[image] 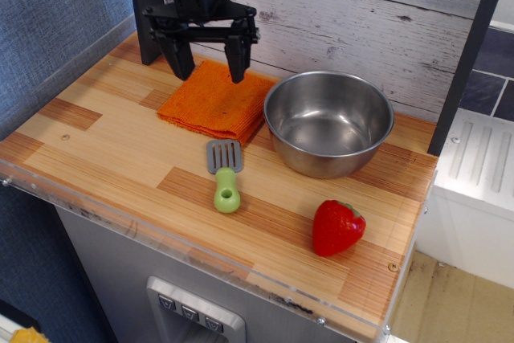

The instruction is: PICK UP THE VESSEL AND PUT ANOTHER SIDE OF THE TABLE

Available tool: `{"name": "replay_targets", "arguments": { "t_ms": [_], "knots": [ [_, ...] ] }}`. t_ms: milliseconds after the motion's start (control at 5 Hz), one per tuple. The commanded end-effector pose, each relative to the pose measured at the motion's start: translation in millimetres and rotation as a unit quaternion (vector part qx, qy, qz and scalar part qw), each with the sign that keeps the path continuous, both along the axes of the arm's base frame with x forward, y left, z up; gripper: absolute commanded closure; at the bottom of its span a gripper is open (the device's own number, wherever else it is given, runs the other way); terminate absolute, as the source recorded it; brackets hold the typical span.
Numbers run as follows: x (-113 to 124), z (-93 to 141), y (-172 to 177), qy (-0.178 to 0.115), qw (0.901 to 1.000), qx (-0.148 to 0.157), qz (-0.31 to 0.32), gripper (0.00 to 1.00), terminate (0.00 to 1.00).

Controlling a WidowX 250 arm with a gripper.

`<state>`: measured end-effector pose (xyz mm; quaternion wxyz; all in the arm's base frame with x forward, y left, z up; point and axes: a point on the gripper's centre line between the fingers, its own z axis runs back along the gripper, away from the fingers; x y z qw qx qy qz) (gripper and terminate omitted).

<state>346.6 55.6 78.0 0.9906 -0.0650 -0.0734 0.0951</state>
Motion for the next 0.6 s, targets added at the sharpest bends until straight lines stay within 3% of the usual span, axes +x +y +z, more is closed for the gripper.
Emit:
{"name": "replay_targets", "arguments": {
  "t_ms": [0,400],
  "knots": [
    [11,-3,-33,-0.029,0.9982,-0.041,-0.033,0.00,0.00],
    [17,-20,-67,-0.033,0.9960,-0.046,-0.069,0.00,0.00]
  ]
}}
